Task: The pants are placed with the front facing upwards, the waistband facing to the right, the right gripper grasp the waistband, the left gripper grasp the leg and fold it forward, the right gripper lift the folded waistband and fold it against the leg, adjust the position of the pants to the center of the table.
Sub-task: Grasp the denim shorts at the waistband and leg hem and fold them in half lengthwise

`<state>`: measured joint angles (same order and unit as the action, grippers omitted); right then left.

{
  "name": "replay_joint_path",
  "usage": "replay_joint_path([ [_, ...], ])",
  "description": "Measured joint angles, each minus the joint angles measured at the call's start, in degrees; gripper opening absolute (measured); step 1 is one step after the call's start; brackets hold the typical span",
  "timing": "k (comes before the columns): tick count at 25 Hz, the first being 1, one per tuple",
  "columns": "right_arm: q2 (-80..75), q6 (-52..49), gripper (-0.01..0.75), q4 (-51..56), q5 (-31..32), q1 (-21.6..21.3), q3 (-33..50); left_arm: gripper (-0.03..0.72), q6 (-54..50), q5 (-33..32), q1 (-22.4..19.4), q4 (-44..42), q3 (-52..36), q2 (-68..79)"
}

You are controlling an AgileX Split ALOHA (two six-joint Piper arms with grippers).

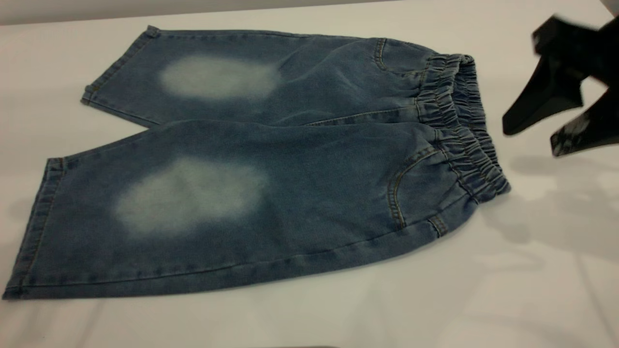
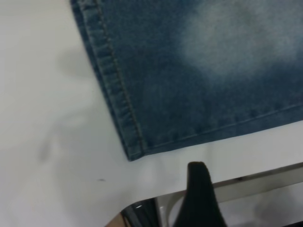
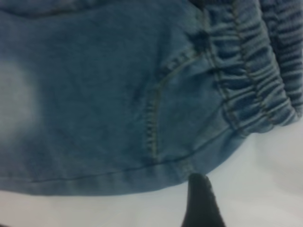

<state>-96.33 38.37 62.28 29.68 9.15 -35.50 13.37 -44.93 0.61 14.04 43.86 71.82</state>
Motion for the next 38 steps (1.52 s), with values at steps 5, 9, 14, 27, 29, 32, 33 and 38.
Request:
replay_joint_path([
  [5,-9.1,0.2,0.431,0.4,-0.3,0.0,-3.8,0.466,0.0,1.1,0.0,0.2,0.0,0.0],
  [9,-15.3,0.4,0.431,0.7,-0.5,-0.7,-7.6,0.466,0.0,1.7,0.0,0.2,0.0,0.0],
  [14,-19.0,0.3,0.430,1.2,0.4,-4.7,-9.6,0.466,0.0,2.1,0.0,0.2,0.0,0.0],
  [27,-23.1,9.8,0.428,9.3,5.6,-7.3,-9.7,0.466,1.4,5.9,0.0,0.2,0.0,0.0],
  [29,-25.3,11.5,0.426,11.9,7.2,-7.3,-10.0,0.466,1.5,6.5,0.0,0.2,0.0,0.1],
  [32,-27.1,16.7,0.417,17.3,10.7,-7.3,-10.2,0.466,1.5,6.9,0.0,0.2,0.0,0.1],
  [33,-27.8,18.8,0.417,19.2,11.6,-7.3,-10.2,0.466,1.5,6.9,0.0,0.2,0.0,0.1],
  [38,-29.5,29.2,0.409,28.2,14.8,-7.3,-10.2,0.466,1.6,6.9,0.0,0.2,0.0,0.1],
])
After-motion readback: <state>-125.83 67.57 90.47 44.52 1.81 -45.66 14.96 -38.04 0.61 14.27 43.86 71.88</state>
